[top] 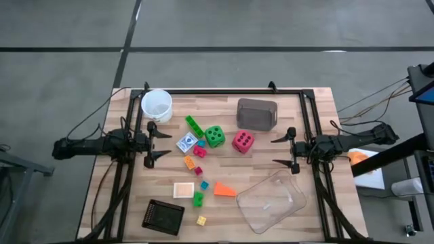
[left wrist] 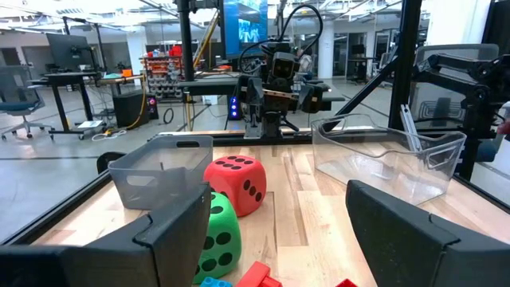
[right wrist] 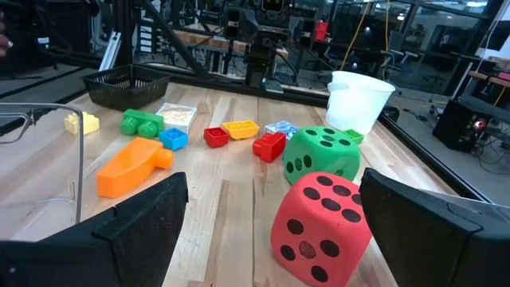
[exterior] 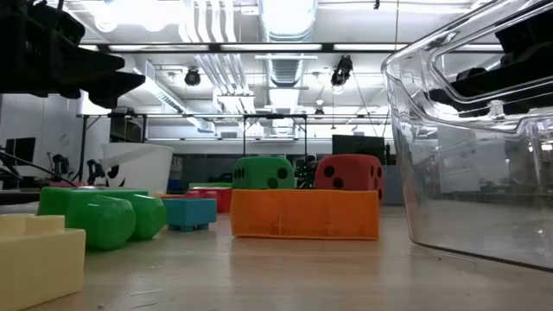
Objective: Pick & Place Toys
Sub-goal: Put the red die into the gray bin
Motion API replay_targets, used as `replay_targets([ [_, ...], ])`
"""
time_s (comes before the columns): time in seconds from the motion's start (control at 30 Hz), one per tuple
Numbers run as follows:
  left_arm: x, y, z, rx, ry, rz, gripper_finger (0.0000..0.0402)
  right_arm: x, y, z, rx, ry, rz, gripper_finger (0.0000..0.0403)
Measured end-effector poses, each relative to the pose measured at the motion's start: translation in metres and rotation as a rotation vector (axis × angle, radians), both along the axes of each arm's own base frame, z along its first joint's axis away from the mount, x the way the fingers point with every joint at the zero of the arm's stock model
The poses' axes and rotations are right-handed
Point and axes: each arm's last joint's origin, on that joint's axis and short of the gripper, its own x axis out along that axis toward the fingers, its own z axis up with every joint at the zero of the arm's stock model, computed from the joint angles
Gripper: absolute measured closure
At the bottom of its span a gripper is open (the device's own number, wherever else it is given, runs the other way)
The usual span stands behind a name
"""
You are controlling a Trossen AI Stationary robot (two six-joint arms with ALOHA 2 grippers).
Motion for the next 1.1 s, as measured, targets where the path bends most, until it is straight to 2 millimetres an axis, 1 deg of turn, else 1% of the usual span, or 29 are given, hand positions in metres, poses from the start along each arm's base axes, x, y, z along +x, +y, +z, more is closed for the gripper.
replay_targets([
  [0.17,0.000,0.000,0.000,-0.002,-0.004,0.001,0.0111,0.001,0.000,0.005,0.013,-0.053,-0.001,0.0039],
  [0.37,0.000,0.000,0.000,-0.002,-0.005,0.001,0.0111,0.001,0.000,0.017,0.105,-0.173,0.007,0.0039],
  [0.5,0.000,0.000,0.001,-0.003,-0.007,0.000,0.0111,0.001,-0.001,0.023,0.121,-0.231,-0.038,0.0039],
  [0.67,0.000,0.000,0.001,-0.048,-0.008,-0.001,0.0111,0.000,-0.005,0.022,0.240,-0.242,-0.193,0.0039],
  [0.77,0.000,0.000,0.000,-0.091,-0.008,0.000,0.0111,0.001,-0.006,0.021,0.310,-0.234,-0.210,0.0039],
  [0.97,0.001,0.000,0.000,-0.108,0.001,0.005,0.0111,0.004,-0.006,0.017,0.298,-0.199,-0.264,0.0039],
  [1.1,0.002,0.000,-0.002,-0.108,0.017,0.007,0.0111,0.007,-0.006,0.013,0.262,-0.158,-0.271,0.0039],
])
